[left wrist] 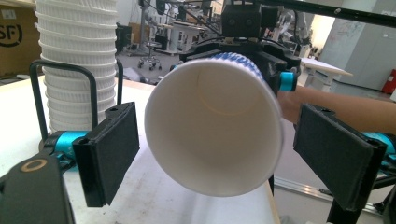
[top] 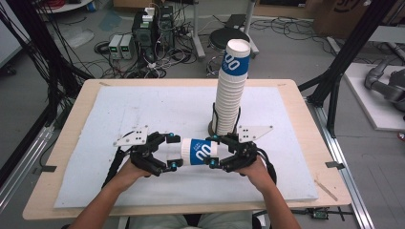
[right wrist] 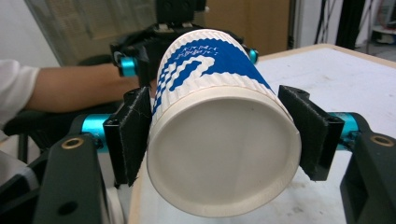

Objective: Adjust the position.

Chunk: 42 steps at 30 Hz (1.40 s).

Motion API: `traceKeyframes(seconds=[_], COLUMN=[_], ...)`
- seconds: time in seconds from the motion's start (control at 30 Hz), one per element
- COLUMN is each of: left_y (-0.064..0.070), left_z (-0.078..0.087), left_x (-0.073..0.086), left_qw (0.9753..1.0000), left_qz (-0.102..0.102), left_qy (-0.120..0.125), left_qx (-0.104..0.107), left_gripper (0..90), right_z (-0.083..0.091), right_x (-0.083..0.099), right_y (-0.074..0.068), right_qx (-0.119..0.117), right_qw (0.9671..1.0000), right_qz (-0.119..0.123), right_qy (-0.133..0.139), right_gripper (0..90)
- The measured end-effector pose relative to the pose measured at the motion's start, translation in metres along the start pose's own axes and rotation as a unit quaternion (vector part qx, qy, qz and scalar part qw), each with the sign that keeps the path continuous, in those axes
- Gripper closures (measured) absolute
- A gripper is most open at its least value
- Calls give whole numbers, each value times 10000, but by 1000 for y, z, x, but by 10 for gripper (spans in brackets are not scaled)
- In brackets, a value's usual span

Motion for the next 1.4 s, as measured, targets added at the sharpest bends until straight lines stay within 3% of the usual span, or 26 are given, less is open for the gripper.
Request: traceKeyframes(seconds=[0.3, 0.47, 0.67, 0.93, 1.03, 1.07, 1.2, 1.23, 1.3, 1.4], left_y=[4, 2, 2, 4, 4, 3, 1, 1, 0, -1], left_z=[-11, -8, -6, -5, -6, -6, -5, -5, -6, -7], left_x=[5, 4, 2, 0, -1, -1, -4, -9, -14, -22], left_qw=[9998, 9993, 9996, 9993, 9988, 9985, 9970, 9951, 9927, 9868], left_qz=[133, 242, 80, -73, -141, -162, -253, -344, -433, -606], left_qy=[-27, 48, 9, -252, -400, -475, -714, -912, -1117, -1502], left_qx=[158, 263, 284, 271, 249, 225, 155, 140, 96, -8], left_gripper=[143, 152, 217, 253, 258, 258, 259, 259, 259, 258], right_z=[-6, -6, -6, -6, -7, -8, -4, -4, -2, -4], right_x=[3, 3, 4, 5, 4, 3, -2, -2, -7, -13], right_y=[-1, -1, -1, -3, -2, -2, -1, -1, 0, -1], right_qx=[-209, -262, -286, -246, -61, -2, 135, 135, 352, 514], right_qw=[9998, 9996, 9996, 9993, 9994, 9992, 9987, 9987, 9960, 9900], right_qz=[-70, -125, -70, -104, -175, -212, -80, -80, 207, 529], right_qy=[24, 70, 14, -249, -306, -331, -479, -479, -801, -1198], right_gripper=[299, 299, 306, 302, 167, 167, 166, 166, 167, 167])
Point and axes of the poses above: each handheld gripper's, and its own axes: z roughly backward along the jaws, x roughly out of its underside, y roughly to its right, the point moved 5 cm from there along -z, roughly forward along the jaws, and after that the axes turned 6 degrees about y, right-handed, at the moved point
